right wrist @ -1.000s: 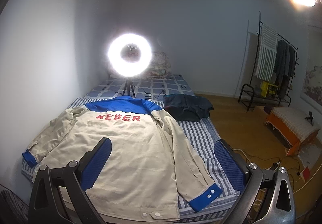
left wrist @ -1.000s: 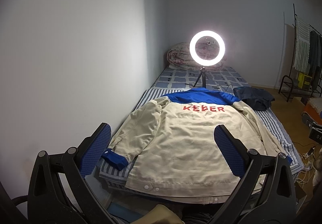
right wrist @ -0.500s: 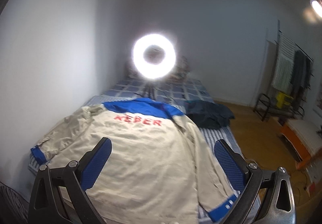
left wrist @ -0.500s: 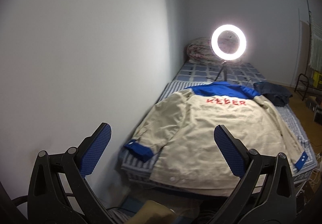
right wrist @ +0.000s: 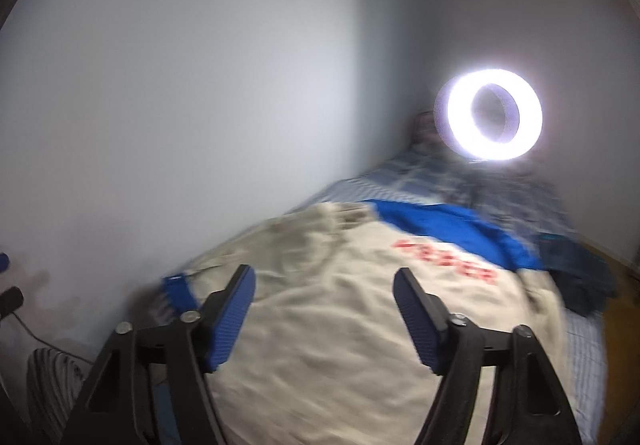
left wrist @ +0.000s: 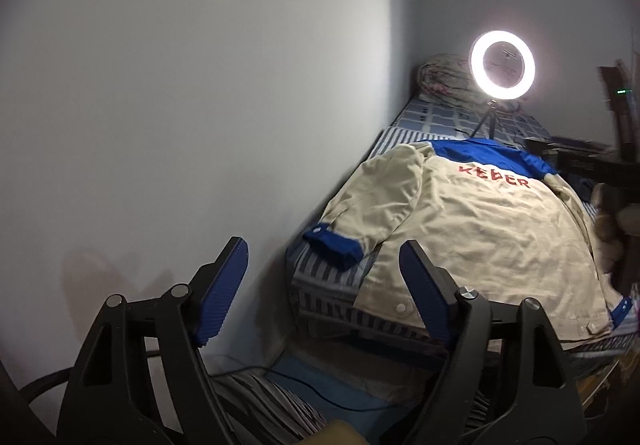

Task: Fold large clothes
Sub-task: 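Grasp the blue cuff of the jacket sleeve with the right gripper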

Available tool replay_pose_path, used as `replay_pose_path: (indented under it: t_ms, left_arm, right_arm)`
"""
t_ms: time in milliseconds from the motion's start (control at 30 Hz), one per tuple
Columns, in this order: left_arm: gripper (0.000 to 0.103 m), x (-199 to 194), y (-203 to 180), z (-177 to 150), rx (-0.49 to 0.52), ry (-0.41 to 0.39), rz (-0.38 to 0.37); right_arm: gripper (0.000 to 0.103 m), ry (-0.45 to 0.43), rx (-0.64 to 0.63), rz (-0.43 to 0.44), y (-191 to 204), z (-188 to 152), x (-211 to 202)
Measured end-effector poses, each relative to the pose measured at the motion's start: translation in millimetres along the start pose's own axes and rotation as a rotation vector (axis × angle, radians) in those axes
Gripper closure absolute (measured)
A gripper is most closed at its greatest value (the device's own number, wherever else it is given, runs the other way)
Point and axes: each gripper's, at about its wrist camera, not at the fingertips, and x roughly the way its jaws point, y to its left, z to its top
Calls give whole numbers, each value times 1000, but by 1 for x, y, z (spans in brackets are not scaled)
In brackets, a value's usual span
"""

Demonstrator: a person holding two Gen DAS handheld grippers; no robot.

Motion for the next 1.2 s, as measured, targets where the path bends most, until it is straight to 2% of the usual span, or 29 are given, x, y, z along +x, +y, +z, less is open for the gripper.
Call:
replay_pose_path:
  t_ms: [133, 267, 367, 500, 633, 767, 867, 967, 1033, 1100, 1200]
  left_arm:
    - [23, 1, 10, -9, -28, 33, 15]
    - [25, 3, 16, -14, -33, 62, 31]
    - [25, 5, 21, -18, -42, 81, 47]
    - [25, 11, 31, -26, -58, 109, 78]
    - [25, 17, 41, -33, -89, 136, 90]
    - [30, 23, 44, -34, -100, 154, 94]
    - [30, 31, 46, -36, -108, 162, 86]
    - [32, 38, 45, -34, -106, 166, 76]
    - [36, 40, 43, -33, -93, 170, 68]
    - [39, 43, 39, -31, -75, 167, 50]
    - [42, 50, 36, -25, -68, 166, 19]
  right_arm:
    - [38, 82, -32, 193, 39, 2, 54]
    - [40, 184, -58, 430, 85, -11, 109]
    - [40, 253, -120, 493, 127, -29, 147]
    - [40, 330, -219, 500, 170, -51, 197]
    - [40, 397, -255, 500, 194, -65, 238]
    - [40, 461, -330, 455, 211, -85, 266]
    - [45, 491, -400, 402, 219, -98, 276]
    - [66, 497, -436, 361, 218, -103, 281]
    - [90, 508, -403, 388, 212, -99, 282]
    - [98, 495, -364, 396, 201, -89, 279]
    - [101, 428, -300, 408, 180, -71, 263]
